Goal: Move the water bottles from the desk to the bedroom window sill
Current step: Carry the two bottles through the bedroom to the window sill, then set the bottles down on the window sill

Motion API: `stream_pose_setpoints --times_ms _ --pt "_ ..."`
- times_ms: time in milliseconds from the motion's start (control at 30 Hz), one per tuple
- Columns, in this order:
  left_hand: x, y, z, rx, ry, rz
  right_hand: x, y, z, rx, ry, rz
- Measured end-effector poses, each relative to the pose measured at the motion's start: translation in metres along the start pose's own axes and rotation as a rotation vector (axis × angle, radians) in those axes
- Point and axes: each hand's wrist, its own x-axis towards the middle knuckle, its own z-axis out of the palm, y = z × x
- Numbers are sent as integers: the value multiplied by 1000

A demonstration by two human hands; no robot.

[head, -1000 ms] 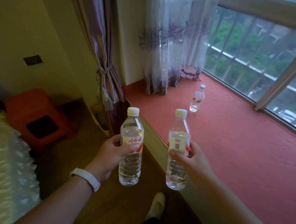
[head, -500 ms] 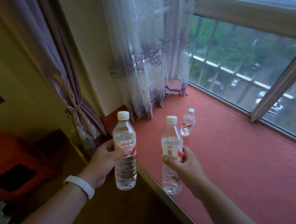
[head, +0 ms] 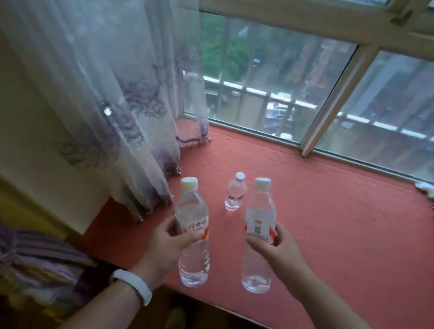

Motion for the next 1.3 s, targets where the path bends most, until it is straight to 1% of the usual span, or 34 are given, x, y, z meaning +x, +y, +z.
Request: stream_pose_setpoints --times_ms 167,300,367,500,633,733,900,967,1167,1300 --pt "49 10 -2 78 -154 13 5 -6 6 82 175 19" --pt "74 15 15 111 -290 -6 7 -4 -1 105 287 51" --pt "87 13 28 121 -329 -16 11 -1 -8 106 344 63" --pt "108 5 58 153 -368 -37 25 9 -25 92 395 86" --pt "127 -13 93 193 -363 -44 48 27 -43 56 433 96" --pt "143 -31 123 213 -315 -55 69 43 -61 53 450 122" --pt "177 -68 166 262 -286 -56 114 84 -90 32 467 147" --pt "189 -83 179 290 -250 -49 136 105 -98 31 471 150" --pt "223 -124 215 367 -157 77 192 148 -115 64 445 102" --pt "249 -141 229 352 -123 97 225 165 -116 97 450 53"
